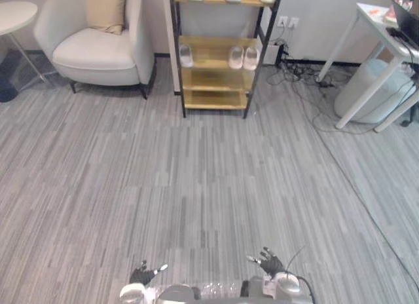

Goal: Organize the slippers on the shoe rack

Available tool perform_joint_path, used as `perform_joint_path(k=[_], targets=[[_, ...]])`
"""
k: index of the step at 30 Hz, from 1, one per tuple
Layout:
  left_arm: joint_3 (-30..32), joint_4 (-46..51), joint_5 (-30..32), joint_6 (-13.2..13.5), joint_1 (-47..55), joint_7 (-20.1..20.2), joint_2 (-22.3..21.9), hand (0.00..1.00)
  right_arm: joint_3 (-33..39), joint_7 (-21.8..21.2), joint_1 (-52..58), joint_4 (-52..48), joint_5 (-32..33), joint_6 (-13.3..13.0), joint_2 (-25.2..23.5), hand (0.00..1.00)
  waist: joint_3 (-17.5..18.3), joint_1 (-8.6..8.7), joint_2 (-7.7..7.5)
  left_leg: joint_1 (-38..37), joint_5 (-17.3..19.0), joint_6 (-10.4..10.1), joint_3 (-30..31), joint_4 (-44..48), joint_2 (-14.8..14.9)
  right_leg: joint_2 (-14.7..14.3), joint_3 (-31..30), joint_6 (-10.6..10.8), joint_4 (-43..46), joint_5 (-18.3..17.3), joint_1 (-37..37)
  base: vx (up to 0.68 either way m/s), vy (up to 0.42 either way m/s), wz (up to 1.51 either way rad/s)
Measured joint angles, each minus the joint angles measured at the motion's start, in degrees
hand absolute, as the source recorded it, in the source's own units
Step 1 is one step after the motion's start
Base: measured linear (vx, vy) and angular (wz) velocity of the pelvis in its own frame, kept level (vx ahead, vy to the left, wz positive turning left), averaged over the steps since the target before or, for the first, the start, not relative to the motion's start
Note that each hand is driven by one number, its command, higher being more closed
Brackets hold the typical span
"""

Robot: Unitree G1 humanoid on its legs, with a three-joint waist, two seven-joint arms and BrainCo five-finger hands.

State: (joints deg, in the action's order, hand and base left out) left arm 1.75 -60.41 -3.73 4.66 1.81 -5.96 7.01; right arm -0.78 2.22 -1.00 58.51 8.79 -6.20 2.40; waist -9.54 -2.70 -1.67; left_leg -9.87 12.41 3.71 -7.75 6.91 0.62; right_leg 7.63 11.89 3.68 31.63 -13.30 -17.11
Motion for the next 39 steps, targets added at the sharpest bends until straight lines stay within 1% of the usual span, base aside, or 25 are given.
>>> perform_joint_path(k=[1, 2, 3, 4, 5, 7, 10, 12, 14, 16, 17, 19, 20, 21, 23, 24, 25, 27, 30, 32, 34, 36, 37, 38, 39], targets=[[-0.6, 0.0, 0.0, 0.0, -0.1, 0.0, 0.0, 0.00, 0.0, 0.0, -0.3, 0.4, 0.0, -0.1, 0.1, 0.00, 0.0, 0.20, -0.21, -0.4, 0.1, -0.2, 0.8, 0.0, 0.1, -0.8, -0.7, -0.2, -4.8, 2.2, -0.3, 0.35, -0.141, 0.42], [-1.2, 0.0, 0.0, 0.1, 0.0, 0.1, -0.5, 0.00, 0.0, 0.0, -0.4, 1.1, 0.0, -0.1, 0.2, 0.00, 0.3, 0.31, -0.85, -0.6, 0.6, -1.1, 1.6, 0.1, -0.3, -1.7, -2.3, -0.9, -11.7, 7.7, -0.3, 0.37, -0.174, 0.45], [-0.9, -0.1, 0.1, 0.1, 0.1, 0.2, -0.4, 0.00, -0.1, 0.1, 0.0, 1.6, 0.0, -0.1, 0.1, 0.00, 0.6, 0.35, -2.48, -2.2, 2.6, -4.1, 4.2, 0.3, -1.3, -2.1, -3.5, -3.2, -13.7, 15.8, -0.8, 0.39, -0.200, 0.43], [-0.4, -0.7, 0.1, 0.0, -0.1, 0.1, -0.4, 0.00, -0.1, 0.0, -0.1, 2.1, 0.0, 0.0, 0.5, 0.00, 0.8, 0.39, -2.70, -3.3, 3.7, -4.7, 5.3, 0.4, -1.4, -1.9, -2.6, -3.7, -11.7, 12.8, -1.0, 0.40, -0.236, 0.22], [0.8, -1.4, -0.3, 0.1, -0.2, 0.0, -1.7, 0.00, 0.0, 0.0, -1.0, 3.1, -0.1, 0.1, 1.3, 0.00, 0.7, -0.14, -0.54, -3.6, 4.1, -4.9, 6.2, 1.8, 0.8, -3.5, -2.0, -4.5, -9.9, 11.4, -0.8, 0.40, -0.244, 0.07], [3.3, -1.0, -0.7, 0.1, 0.1, 0.0, -3.4, 0.00, 0.1, 0.1, -0.8, 3.1, -0.2, 0.0, 1.7, 0.00, 0.9, 0.14, 0.74, 1.2, 4.5, -5.7, 7.8, 13.5, 2.1, -4.5, -1.2, -4.9, -12.4, 9.2, 1.6, 0.42, -0.235, 0.06], [6.3, 0.5, -1.2, 0.1, 0.1, -0.1, -5.3, 0.00, -0.6, 0.4, -0.1, 2.0, 0.3, 0.1, 2.5, 0.00, -0.1, -0.83, 3.13, 13.2, -1.5, -10.1, 6.4, 42.5, 6.5, -8.0, -0.9, -6.7, -16.7, 6.2, 8.6, 0.42, -0.150, -0.07], [6.1, 1.3, -1.4, 0.4, 0.1, 0.1, -5.1, 0.00, -0.5, 0.8, 0.0, 1.7, 0.4, 0.1, 2.1, 0.00, -0.3, -1.02, 2.89, 16.9, 3.3, -8.3, 2.8, 46.2, 8.0, -8.2, -1.1, -7.3, -18.9, 4.6, 13.9, 0.41, -0.077, -0.04], [5.7, 1.8, -2.0, 1.4, 0.1, 0.1, -4.8, 0.00, -0.5, 1.1, -0.2, 1.7, 0.9, 0.1, 1.8, 0.00, -0.4, -1.47, 2.34, 22.1, 6.0, -6.6, -1.2, 39.3, 7.0, -7.1, -1.2, -7.0, -23.1, 4.4, 18.5, 0.38, -0.021, -0.07], [3.8, 1.9, -2.4, 1.9, -0.5, 0.2, -4.3, 0.00, -0.1, 1.2, -0.5, 1.7, 0.9, 0.2, 1.9, 0.00, -0.4, -2.11, 2.11, 25.6, 3.8, -6.4, -1.0, 22.7, 3.2, -5.5, -1.2, -5.5, -26.1, 3.9, 21.2, 0.39, 0.064, 0.01], [3.4, 1.9, -2.6, 2.1, -0.6, 0.3, -4.3, 0.00, 0.0, 1.2, -0.5, 1.9, 0.9, 0.2, 1.9, 0.00, -0.4, -2.63, 2.11, 26.0, -0.9, -6.9, -0.7, 12.3, 1.5, -4.8, -1.3, -4.5, -27.5, 3.3, 22.7, 0.53, 0.149, -0.06], [3.3, 2.0, -3.8, 2.2, -0.7, 0.5, -4.5, 0.00, -0.3, 1.2, -0.7, 3.3, 0.9, 0.2, 2.0, 0.00, 0.0, -4.46, 1.45, 25.1, -11.7, -6.0, -0.6, 5.8, -0.2, -3.9, -2.9, -2.4, -29.5, 2.7, 25.4, 0.53, 0.160, -0.17], [3.4, 1.6, -4.3, 2.2, -1.1, 0.7, -3.7, 0.00, -0.5, 1.0, -1.1, 3.5, 0.9, 0.2, 1.1, 0.00, 0.9, -4.41, 0.19, 24.6, -11.3, -2.5, -1.2, 6.3, -1.6, -2.4, -3.3, -1.6, -30.2, 2.7, 25.8, 0.56, 0.148, -0.04], [4.4, 1.6, -4.8, 2.1, -1.3, 0.9, -3.4, 0.00, -0.5, 1.1, -1.8, 3.6, 0.9, 0.2, 0.3, 0.00, 0.3, -3.96, -0.69, 25.3, -10.9, -1.2, -1.7, 9.2, -1.7, -1.7, -3.7, -0.3, -30.2, 4.0, 26.5, 0.53, 0.140, 0.06], [7.3, 2.7, -5.3, 2.2, -1.0, 1.2, -3.8, 0.00, -0.5, 1.0, -0.9, 3.1, 0.9, 0.2, -1.0, 0.00, 1.4, -5.43, -2.18, 27.0, -9.3, -0.4, -4.1, 15.3, -1.4, -0.9, -6.8, 1.7, -24.6, 4.3, 26.7, 0.42, 0.154, -0.25], [6.9, 2.4, -5.3, 2.1, -0.3, 1.2, -4.4, 0.00, -0.4, 1.0, 0.3, 2.6, 0.9, 0.1, -0.6, 0.00, 2.8, -5.55, -0.45, 24.6, -8.8, 0.4, -3.4, 11.0, -0.4, -2.0, -6.8, 3.4, -18.7, 3.2, 25.5, 0.35, 0.155, -0.26], [5.7, 1.5, -5.2, 2.0, -0.2, 1.4, -3.3, 0.00, -0.1, 0.9, 0.7, 2.9, 0.8, 0.1, -1.1, 0.00, 2.8, -5.44, -1.83, 22.1, -6.4, 0.5, -3.3, 11.5, -2.0, -0.2, -7.3, 6.0, -8.5, 1.4, 23.1, 0.37, 0.132, 0.06], [3.6, 0.3, -5.4, 1.4, -0.5, 1.3, -1.6, 0.00, 0.0, 0.4, 2.1, 3.2, 0.6, 0.3, -1.4, 0.00, 2.6, -3.88, -3.16, 15.7, -4.2, 1.5, -2.1, 9.3, -4.4, 2.7, -9.3, 10.1, 14.3, 5.1, 15.1, 0.48, 0.123, 0.39], [2.5, -1.1, -5.6, 0.7, -0.6, 1.2, -1.5, 0.00, 0.6, 0.3, 2.0, 2.7, 0.6, 0.4, -0.3, 0.00, 1.6, -2.61, -2.16, 5.1, -3.6, 1.5, 0.5, 4.1, -4.6, 4.3, -3.7, 4.3, 24.3, 1.5, 9.4, 0.46, 0.086, 0.37], [1.3, -1.1, -5.6, 0.7, -0.9, 1.3, -1.8, 0.00, 1.3, 0.1, 1.6, 2.4, 0.6, 0.1, 0.3, 0.00, 1.1, -1.85, -1.30, 0.4, -3.1, 0.6, 2.6, 1.2, -3.7, 3.7, 0.7, 1.7, 17.7, -1.2, 6.4, 0.47, 0.029, 0.52], [1.3, -1.1, -5.5, 0.8, -1.1, 1.3, -2.0, 0.00, 2.5, 0.0, 0.7, 2.2, 0.7, 0.0, 0.2, 0.00, 0.9, -0.72, -1.00, -1.4, -1.7, -1.8, 4.7, 1.1, -3.0, 1.1, 1.6, 0.1, 3.8, -0.6, 3.0, 0.45, -0.049, 0.58], [1.3, -1.2, -5.4, 0.8, -0.8, 1.2, -2.0, 0.00, 2.9, 0.0, 0.6, 2.2, 0.7, -0.2, 0.4, 0.00, 0.7, -0.34, -0.78, -3.1, -0.5, -3.8, 6.4, 0.9, -2.4, -1.7, 0.4, -1.6, -9.7, 5.1, 1.4, 0.47, -0.110, 0.53], [1.3, -1.2, -5.4, 0.9, -0.5, 1.2, -1.9, 0.00, 2.9, 0.0, 0.6, 2.6, 0.7, -0.2, 0.4, 0.00, 0.7, -0.37, -1.01, -4.1, 0.4, -5.1, 7.6, 0.8, -2.4, -3.4, -0.4, -2.4, -18.0, 12.2, 1.4, 0.52, -0.178, 0.56], [1.5, -1.2, -5.4, 0.9, -0.4, 1.3, -1.4, 0.00, 2.8, 0.1, 0.8, 3.0, 0.7, -0.2, 0.3, 0.00, 0.6, -0.27, -2.10, -5.8, 1.2, -6.2, 9.3, 0.7, -3.3, -3.9, -0.6, -5.0, -20.5, 20.8, 1.2, 0.65, -0.244, 0.42], [2.4, -2.3, -5.4, 0.9, -0.6, 1.2, -2.0, 0.00, 2.9, 0.0, 0.3, 3.3, 0.6, -0.1, 1.1, 0.00, 0.3, -0.86, -0.69, -7.6, 2.1, -6.1, 10.6, 0.9, -2.4, -4.7, 0.5, -8.3, -17.4, 18.8, 1.1, 0.54, -0.206, 0.19]])
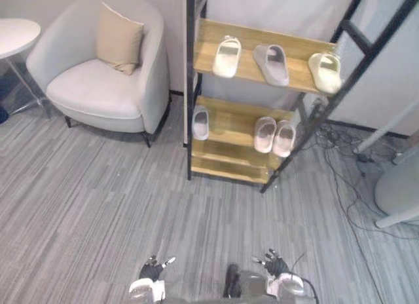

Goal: Organize the slippers on the shoe rack

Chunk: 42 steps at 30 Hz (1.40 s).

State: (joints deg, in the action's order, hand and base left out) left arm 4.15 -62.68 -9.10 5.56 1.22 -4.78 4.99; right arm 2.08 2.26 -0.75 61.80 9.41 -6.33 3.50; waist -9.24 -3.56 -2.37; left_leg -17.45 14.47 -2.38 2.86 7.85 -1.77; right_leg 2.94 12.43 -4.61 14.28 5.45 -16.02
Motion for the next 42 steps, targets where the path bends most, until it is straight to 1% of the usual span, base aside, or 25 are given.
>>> perform_joint_path(k=[3, 4, 6, 7, 8, 9, 11, 12, 13, 14, 15, 16, 18, 21, 23, 25, 28, 29, 30, 32, 34, 35, 37, 39, 42], targets=[[1.7, -1.4, 0.1, 0.0, 0.2, 0.2, -2.9, 0.00, 0.1, 0.0, -0.8, 0.2, 0.0, 0.2, 1.6, 0.00, 0.3, 0.78, 4.20, 0.8, -0.3, -0.5, 1.4, 4.5, 3.7, -3.1, 0.7, -0.4, 0.2, -4.8, 1.9, 0.46, -0.154, 0.05], [2.3, -1.5, 0.2, 0.0, 0.1, 0.3, -3.3, 0.00, 0.1, 0.2, -0.7, 0.1, 0.0, 0.1, 1.6, 0.00, 0.3, 0.95, 4.47, 1.9, -0.8, -1.3, 1.6, 7.6, 4.1, -3.8, 1.1, -0.3, -0.1, -5.7, 2.9, 0.49, -0.174, 0.06], [4.3, -0.7, 0.5, 0.0, 0.1, 0.5, -3.4, 0.00, -0.4, 0.2, 0.1, -0.2, 0.2, 0.3, 1.5, 0.00, -0.1, 0.65, 3.97, 7.5, -5.8, -7.0, 1.1, 25.0, 4.3, -4.7, 1.1, -1.5, -3.3, -8.2, 9.1, 0.51, -0.147, 0.13], [5.0, -0.2, 0.5, 0.1, 0.1, 0.5, -3.3, 0.00, -0.7, 0.2, 0.4, -0.3, 0.2, 0.2, 1.5, 0.00, -0.4, 0.15, 3.46, 11.4, -8.0, -7.3, 0.4, 33.8, 4.7, -4.6, 0.9, -1.8, -4.2, -9.2, 11.3, 0.41, -0.045, 0.04], [5.2, 0.4, 0.4, 0.2, 0.1, 0.5, -3.1, 0.00, -0.7, 0.3, 0.4, -0.3, 0.5, 0.3, 1.2, 0.00, -0.6, -0.08, 3.59, 16.0, -2.6, -4.5, -2.5, 42.0, 6.0, -4.6, 0.9, -2.2, -5.4, -9.9, 14.6, 0.36, -0.021, 0.03], [5.2, 1.3, 0.3, 0.3, 0.2, 0.4, -3.0, 0.00, -0.7, 0.4, 0.7, -0.3, 1.0, 0.3, 0.9, 0.00, -0.6, -0.16, 3.29, 19.7, 1.3, -2.4, -5.0, 44.0, 7.1, -4.3, 0.9, -1.9, -6.7, -10.2, 17.2, 0.35, -0.021, 0.01], [4.3, 2.3, 0.3, 0.3, 0.2, 0.5, -2.6, 0.00, -0.6, 0.5, 0.1, -0.3, 2.0, 0.3, 0.5, 0.00, -0.9, -0.54, 2.53, 25.6, 5.4, -0.5, -7.6, 37.1, 6.7, -2.5, 0.3, -0.7, -8.2, -10.9, 20.1, 0.33, 0.042, -0.09], [3.5, 2.5, 0.0, 0.4, 0.1, 0.5, -2.6, 0.00, -0.5, 0.5, -0.1, -0.3, 2.0, 0.2, 0.5, 0.00, -0.9, -0.75, 2.68, 28.1, 5.3, -0.7, -7.3, 30.2, 5.9, -1.7, -0.1, 0.6, -8.7, -11.7, 20.9, 0.36, 0.151, -0.18], [2.9, 2.5, 0.0, 0.4, -0.1, 0.4, -2.7, 0.00, -0.5, 0.5, -0.4, -0.3, 2.0, 0.3, 0.5, 0.00, -0.8, -0.89, 3.16, 29.4, 4.0, -1.0, -6.4, 23.1, 5.5, -1.3, -0.6, 1.6, -8.7, -12.4, 21.5, 0.28, 0.169, -0.22], [2.3, 2.4, -0.2, 0.4, 0.0, 0.4, -2.8, 0.00, -0.4, 0.5, -0.1, 0.1, 2.0, 0.3, 1.0, 0.00, -0.7, -1.23, 3.96, 29.3, -3.3, -2.0, -4.5, 15.0, 5.3, -1.5, -1.5, 3.2, -8.8, -13.8, 22.1, 0.26, 0.221, -0.31], [1.5, 2.2, -0.1, 0.4, 0.2, 0.3, -2.4, 0.00, -0.7, 0.4, 0.6, 0.4, 1.9, 0.4, 0.4, 0.00, 0.3, -1.74, 3.17, 28.1, -3.6, 0.8, -4.7, 14.2, 3.5, -0.6, -3.5, 4.2, -8.2, -15.3, 22.4, 0.30, 0.241, -0.30], [1.0, 2.3, 0.0, 0.4, 0.4, 0.4, -1.8, 0.00, -0.7, 0.4, 0.7, 0.4, 1.9, 0.4, 0.1, 0.00, 1.2, -1.91, 2.58, 27.7, -2.2, 2.0, -4.5, 14.0, 2.0, 0.8, -4.0, 5.0, -7.0, -16.8, 22.0, 0.39, 0.269, -0.33], [1.3, 2.3, 0.0, 0.3, 0.1, 0.4, -1.2, 0.00, -0.7, 0.3, 1.3, 0.4, 1.8, 0.6, -0.4, 0.00, 1.3, -2.34, 0.42, 25.0, -0.9, 2.9, -7.7, 12.8, 0.6, 3.8, -6.4, 8.0, -0.1, -19.3, 20.4, 0.40, 0.200, -0.50], [0.9, 1.2, 0.1, 0.2, 0.0, 0.4, -0.6, 0.00, -0.9, -0.1, 0.7, 0.1, 1.7, 0.6, -1.4, 0.00, 1.2, -2.56, -0.08, 18.7, -0.9, 4.5, -10.7, 8.8, 0.4, 5.8, -7.3, 10.5, 16.9, -19.3, 13.8, 0.31, 0.157, -0.48], [-1.0, 0.2, 0.7, -0.1, 0.0, 0.5, 0.3, 0.00, -1.0, -0.1, 0.8, 0.3, 1.0, 0.6, -1.5, 0.00, 1.3, -1.46, 0.04, 13.8, -1.0, 4.6, -10.5, 6.1, 0.4, 7.1, -3.4, 10.4, 23.7, -20.1, 12.4, 0.38, 0.073, -0.07], [-1.3, -0.1, 1.1, -0.1, -0.1, 0.5, 0.5, 0.00, -1.3, -0.1, 0.7, 0.4, -0.4, 0.6, -1.5, 0.00, 1.4, -1.29, -0.09, 12.0, -1.0, 4.6, -9.8, 5.8, 1.4, 6.8, 0.4, 9.5, 22.6, -20.8, 11.2, 0.30, -0.007, 0.04], [-1.3, -0.5, 1.1, -0.1, -0.3, 0.5, 0.6, 0.00, -1.3, -0.1, 0.5, 0.4, -0.5, 0.6, -1.3, 0.00, 1.5, -1.08, -0.05, 11.1, -0.9, 4.5, -8.1, 6.4, 2.5, 5.9, 4.1, 7.0, 10.9, -18.4, 8.3, 0.29, -0.072, 0.07], [-1.3, -0.5, 1.1, -0.1, -0.2, 0.5, 0.8, 0.00, -1.8, -0.1, 0.8, 0.4, -0.5, 0.6, -1.1, 0.00, 1.9, -0.94, -0.69, 11.0, -0.3, 3.4, -7.8, 7.4, 1.7, 5.5, 3.8, 4.8, 3.2, -10.9, 8.0, 0.31, -0.122, 0.05], [-1.2, -1.1, 1.1, -0.1, -0.3, 0.4, 1.0, 0.00, -2.3, -0.1, 0.9, 0.4, -0.5, 0.5, -0.6, 0.00, 2.2, -0.85, -0.89, 11.2, 1.0, 1.7, -6.7, 10.2, 0.8, 5.6, 2.6, 5.2, 1.2, -8.0, 8.5, 0.35, -0.076, -0.05], [-1.3, -2.1, 1.3, 0.3, -0.3, 0.6, 0.3, 0.00, -2.6, 0.0, 0.4, 1.8, -0.5, 0.4, 0.4, 0.00, 3.0, -1.10, 0.10, 14.7, 3.0, 2.0, -3.5, 12.7, 1.0, 5.6, 1.4, 5.5, -2.0, -7.1, 10.5, 0.22, -0.032, -0.23], [-1.2, -2.2, 1.1, 0.2, -0.2, 0.6, -1.0, 0.00, -2.9, 0.0, 0.2, 3.0, -0.5, 0.4, 1.9, 0.00, 3.3, -1.00, 2.97, 13.0, 0.2, 0.6, -1.6, 3.1, 3.3, 3.8, 1.1, 6.1, -4.2, -7.1, 12.4, 0.16, -0.028, -0.32], [-1.3, -2.3, 1.3, 0.2, -0.2, 0.3, -1.2, 0.00, -3.0, 0.0, 0.4, 3.1, -0.5, 0.6, 2.4, 0.00, 3.7, -1.11, 3.34, 12.3, -0.3, 0.7, -2.2, 2.3, 3.1, 3.5, 0.2, 7.3, -6.1, -6.7, 13.1, 0.15, 0.038, -0.26], [-1.6, -2.5, 1.4, 0.2, -0.1, 0.3, -1.1, 0.00, -3.4, -0.1, 0.4, 2.8, -0.6, 0.7, 2.2, 0.00, 4.0, -0.70, 2.70, 12.3, -0.2, 0.7, -2.1, 2.3, 3.0, 3.2, 0.1, 8.2, -9.3, -6.1, 14.6, 0.10, 0.028, -0.04], [-1.9, -2.7, 1.7, 0.1, -0.1, 0.4, 0.4, 0.00, -3.4, -0.1, 1.0, 3.5, -0.6, 0.7, 1.6, 0.00, 4.5, -0.08, 0.94, 12.4, -0.2, 0.7, -0.9, 2.5, 3.0, 2.6, 1.4, 8.3, -13.3, -5.0, 16.7, 0.13, -0.006, 0.23], [-3.1, -2.7, 1.7, 0.1, -0.3, 0.4, 0.9, 0.00, -3.3, 0.0, 1.9, 4.3, -0.5, 0.9, 1.5, 0.00, 4.4, 0.21, 0.23, 12.5, -0.2, 0.7, 1.0, 3.6, 3.0, 2.4, 3.1, 8.3, -15.9, -4.5, 19.4, 0.10, -0.027, 0.29]])
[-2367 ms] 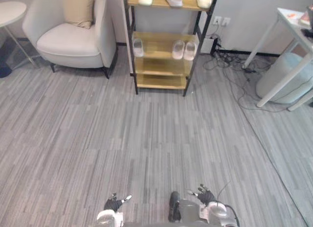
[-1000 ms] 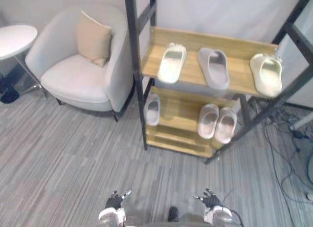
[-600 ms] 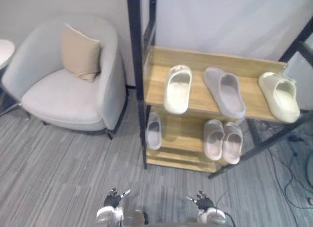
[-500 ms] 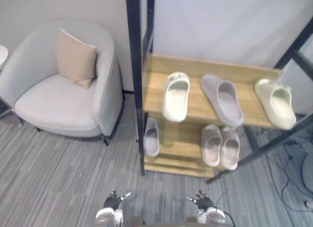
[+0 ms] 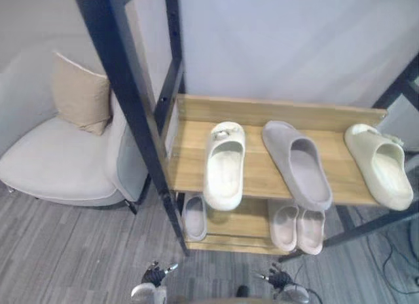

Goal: Organize the slippers on the shoe rack

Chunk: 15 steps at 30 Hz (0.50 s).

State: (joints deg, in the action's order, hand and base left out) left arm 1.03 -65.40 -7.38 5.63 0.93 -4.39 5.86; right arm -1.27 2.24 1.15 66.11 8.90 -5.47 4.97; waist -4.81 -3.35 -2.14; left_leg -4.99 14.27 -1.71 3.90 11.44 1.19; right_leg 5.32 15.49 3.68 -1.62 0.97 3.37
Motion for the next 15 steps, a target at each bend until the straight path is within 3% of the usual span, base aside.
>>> perform_joint_path(k=[3, 8, 15], targets=[[-0.7, -0.1, 0.0, 0.0, -0.2, 0.0, 0.0, 0.00, 0.1, 0.1, 0.3, 0.0, 0.0, 0.0, 0.1, 0.00, -0.2, 0.22, 0.34, 0.8, 0.3, -0.4, 1.4, 1.2, 0.0, -0.1, 1.7, 0.0, -0.8, 0.0, 1.1, 0.03, -0.031, 0.26], [-3.2, -0.1, 0.0, 0.0, -1.5, -0.1, -0.5, 0.00, 1.2, 0.2, 0.0, -0.2, 0.3, -0.6, 1.3, 0.00, -1.5, 0.30, 2.36, 0.8, 0.3, -0.5, 0.8, 1.9, 0.0, 0.3, 2.4, 0.0, -0.7, 0.0, 1.6, 0.01, -0.004, 0.10], [-4.4, -0.7, 0.1, 0.0, -1.3, -0.4, -0.3, 0.00, 1.8, 0.4, 0.0, -0.4, 1.3, -0.9, 1.3, 0.00, -1.6, 0.65, 2.52, 0.6, 0.3, -0.4, -1.8, 0.8, -0.2, 0.2, -1.1, 0.3, -0.8, 0.3, 0.2, -0.05, 0.009, -0.22]])
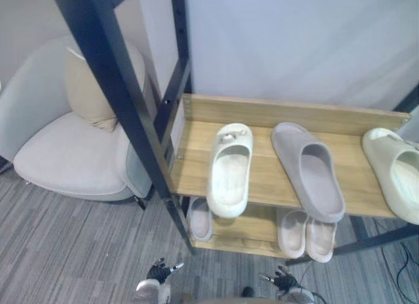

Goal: Organize the slippers on the shoe rack

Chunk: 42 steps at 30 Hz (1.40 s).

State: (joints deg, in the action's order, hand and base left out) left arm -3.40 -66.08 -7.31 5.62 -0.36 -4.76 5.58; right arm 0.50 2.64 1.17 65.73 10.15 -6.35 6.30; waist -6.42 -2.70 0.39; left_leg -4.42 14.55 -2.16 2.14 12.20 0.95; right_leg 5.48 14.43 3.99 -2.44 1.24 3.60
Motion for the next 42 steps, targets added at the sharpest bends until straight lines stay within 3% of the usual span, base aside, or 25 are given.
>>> perform_joint_path(k=[7, 13, 19, 24, 34, 42], targets=[[0.0, -0.4, 0.0, 0.1, 0.1, -0.1, 0.0, 0.00, 0.8, 0.8, 1.4, -5.7, 1.3, -1.0, 0.1, 0.00, 0.0, 0.33, 0.21, -1.6, 0.0, 0.0, -3.2, -3.6, 0.8, -1.5, -3.8, -0.5, -2.6, 2.8, -0.8, -0.06, -0.010, -0.27], [-0.3, -0.3, 0.0, 0.2, 0.4, -0.6, 0.1, 0.00, -0.3, 0.9, 10.5, -26.6, 1.1, -2.0, 1.2, 0.00, 0.8, 1.50, 0.14, -2.6, -0.1, 0.0, -5.4, -5.4, 1.6, -2.6, -6.4, -0.9, -2.8, 3.5, -1.9, -0.03, -0.021, -0.24], [-0.3, -0.2, 0.0, 0.2, 1.7, -0.7, 0.3, 0.00, 8.9, 0.8, 18.8, -52.0, 0.5, -2.7, 1.0, 0.00, 1.3, 3.22, 0.26, -3.7, -0.3, -0.6, -9.3, -7.3, 2.4, -3.8, -9.8, -1.3, -3.0, 3.9, -3.6, 0.02, -0.019, -0.32], [-0.2, -0.2, 0.0, 0.3, 2.0, -0.3, 0.1, 0.00, 12.9, 1.0, 21.6, -62.7, -1.1, -4.2, 0.4, 0.00, 1.3, 4.26, 0.19, -3.8, -0.4, -0.8, -10.0, -7.2, 2.7, -4.2, -10.7, -1.3, -3.0, 3.9, -4.0, 0.04, -0.019, -0.13], [-0.3, 0.0, 0.6, 1.4, 2.6, 0.1, 0.1, 0.00, 13.0, 0.6, 22.3, -79.0, -1.3, -7.4, -0.8, 0.00, 1.3, 4.68, 0.11, -3.6, -0.7, -1.2, -10.9, -7.2, 3.0, -4.5, -11.8, -1.5, -3.1, 4.1, -4.6, 0.00, -0.014, -0.05], [-1.1, 0.1, 0.8, 1.4, 2.7, 0.3, 0.4, 0.00, 16.2, 0.0, 20.1, -83.2, -0.5, -9.3, -0.6, 0.00, 1.3, 4.66, 0.13, -3.4, -0.8, -1.3, -9.5, -7.8, 3.1, -4.5, -10.2, -1.5, -3.1, 4.1, -4.5, -0.01, -0.018, 0.07]])
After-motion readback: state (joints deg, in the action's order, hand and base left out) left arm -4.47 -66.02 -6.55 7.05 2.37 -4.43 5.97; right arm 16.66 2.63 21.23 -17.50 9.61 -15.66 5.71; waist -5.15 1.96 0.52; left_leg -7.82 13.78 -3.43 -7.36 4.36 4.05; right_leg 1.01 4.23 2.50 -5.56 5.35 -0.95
